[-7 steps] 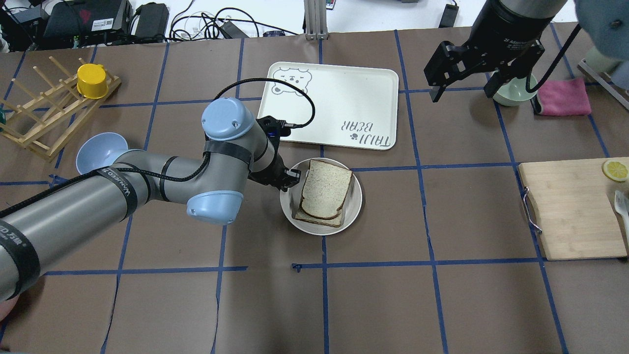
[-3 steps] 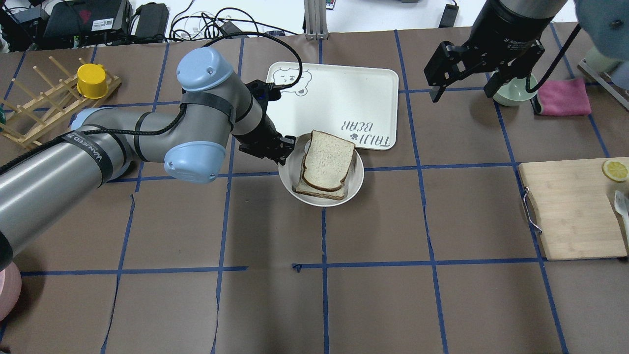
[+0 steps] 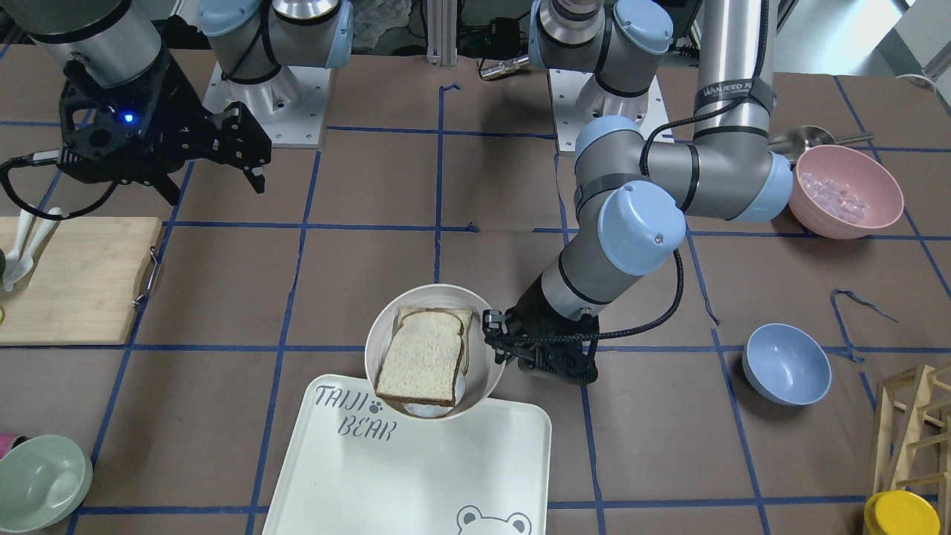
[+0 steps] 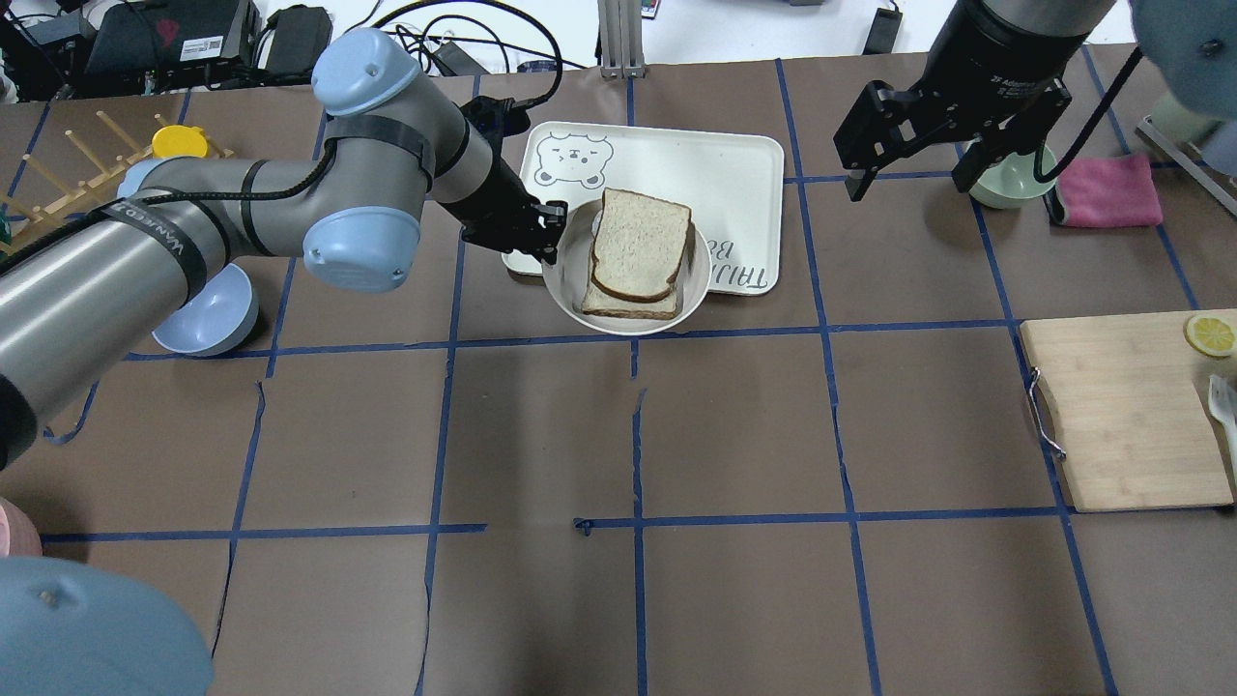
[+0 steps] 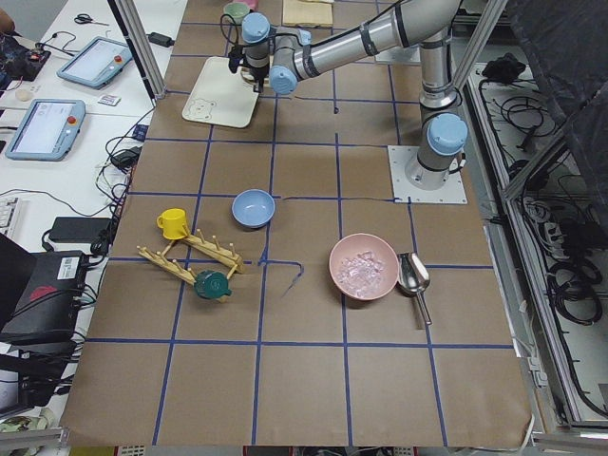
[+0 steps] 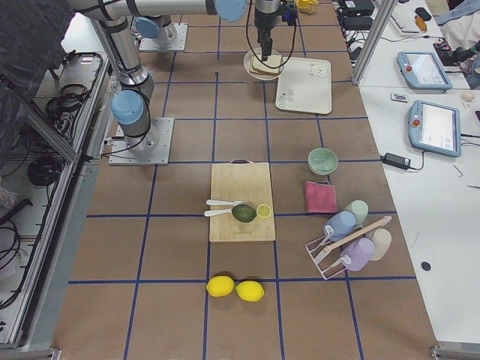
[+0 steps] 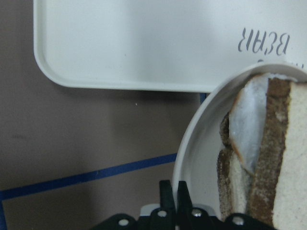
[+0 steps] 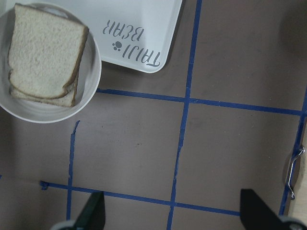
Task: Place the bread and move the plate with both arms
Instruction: 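Slide the plate with the left gripper onto the white tray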
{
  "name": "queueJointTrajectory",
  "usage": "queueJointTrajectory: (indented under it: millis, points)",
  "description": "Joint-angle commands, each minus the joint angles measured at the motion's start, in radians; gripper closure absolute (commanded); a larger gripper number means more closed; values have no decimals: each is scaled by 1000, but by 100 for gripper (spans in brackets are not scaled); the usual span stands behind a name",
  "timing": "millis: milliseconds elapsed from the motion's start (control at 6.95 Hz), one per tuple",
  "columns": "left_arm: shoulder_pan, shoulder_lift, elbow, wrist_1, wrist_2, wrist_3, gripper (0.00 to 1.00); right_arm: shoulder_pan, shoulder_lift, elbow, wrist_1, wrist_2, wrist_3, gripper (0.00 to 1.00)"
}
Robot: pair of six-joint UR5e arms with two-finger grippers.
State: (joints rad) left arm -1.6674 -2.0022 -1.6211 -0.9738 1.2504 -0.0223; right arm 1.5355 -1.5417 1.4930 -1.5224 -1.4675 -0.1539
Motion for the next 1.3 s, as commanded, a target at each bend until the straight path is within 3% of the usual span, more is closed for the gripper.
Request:
queueJointTrajectory:
  millis: [0, 576, 864, 1152]
  points:
    - [5, -172, 188, 0, -6, -34, 100, -2, 0, 0, -1, -8, -1, 0]
    - [5, -357, 360, 9, -60, -82, 100, -2, 2, 1, -1, -11, -1, 0]
    - [5, -337, 357, 7, -55, -90, 1, -2, 2, 1, -1, -13, -3, 0]
    - [29, -275, 350, -8, 24, -70, 0, -2, 2, 1, 1, -13, -3, 0]
